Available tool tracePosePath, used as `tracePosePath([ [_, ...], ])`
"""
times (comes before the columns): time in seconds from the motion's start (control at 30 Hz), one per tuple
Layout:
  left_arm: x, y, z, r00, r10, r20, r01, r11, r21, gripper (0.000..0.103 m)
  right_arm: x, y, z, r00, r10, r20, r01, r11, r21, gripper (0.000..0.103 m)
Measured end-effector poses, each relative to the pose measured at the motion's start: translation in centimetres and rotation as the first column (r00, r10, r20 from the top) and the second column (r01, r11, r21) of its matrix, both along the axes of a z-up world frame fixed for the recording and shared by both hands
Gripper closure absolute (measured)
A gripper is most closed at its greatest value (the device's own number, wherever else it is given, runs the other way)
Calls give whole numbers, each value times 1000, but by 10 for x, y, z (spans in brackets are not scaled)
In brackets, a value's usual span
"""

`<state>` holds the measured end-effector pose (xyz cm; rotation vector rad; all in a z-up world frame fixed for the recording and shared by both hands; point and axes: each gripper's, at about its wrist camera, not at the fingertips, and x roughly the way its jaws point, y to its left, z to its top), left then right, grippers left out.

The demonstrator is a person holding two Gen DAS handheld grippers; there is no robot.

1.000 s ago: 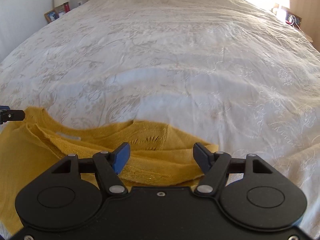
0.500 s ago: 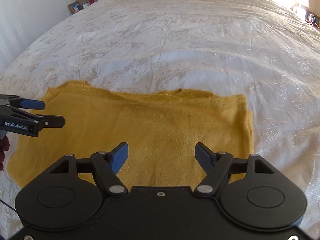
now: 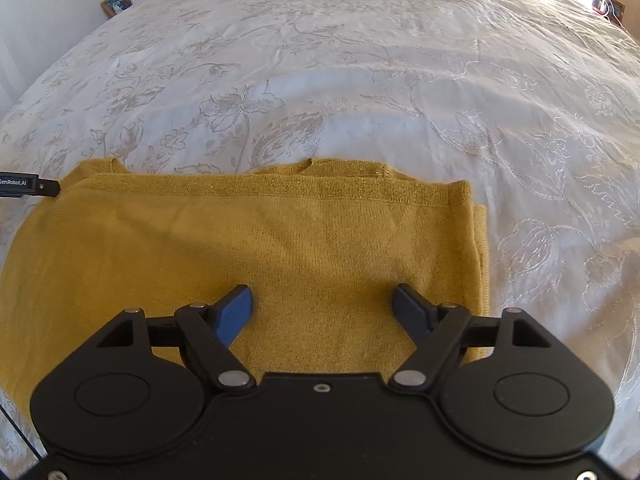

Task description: Fold small clothes

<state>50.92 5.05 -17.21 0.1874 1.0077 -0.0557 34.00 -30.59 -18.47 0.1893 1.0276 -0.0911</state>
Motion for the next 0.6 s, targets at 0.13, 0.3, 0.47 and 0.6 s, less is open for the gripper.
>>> tracePosePath([
  [0.13, -12, 1, 14, 999, -23, 35, 25, 998, -53, 7, 2, -1, -2, 1000, -13, 0, 13, 1000, 4, 22],
  [0.3, -37, -25, 26, 980, -170, 102, 177, 982, -61, 7, 3, 0, -1, 1000, -1, -1, 1, 1000, -6, 21],
  [0.47, -36, -34, -3, 981, -194, -13, 195, 980, 43, 7, 5, -15, 0, 1000, -17, -7, 17, 1000, -22, 19],
  [0.6, -33, -9, -15, 995, -67, -76, 64, 997, -46, 3, 6, -45, -3, 991, -127, -30, 127, 992, 3, 19],
])
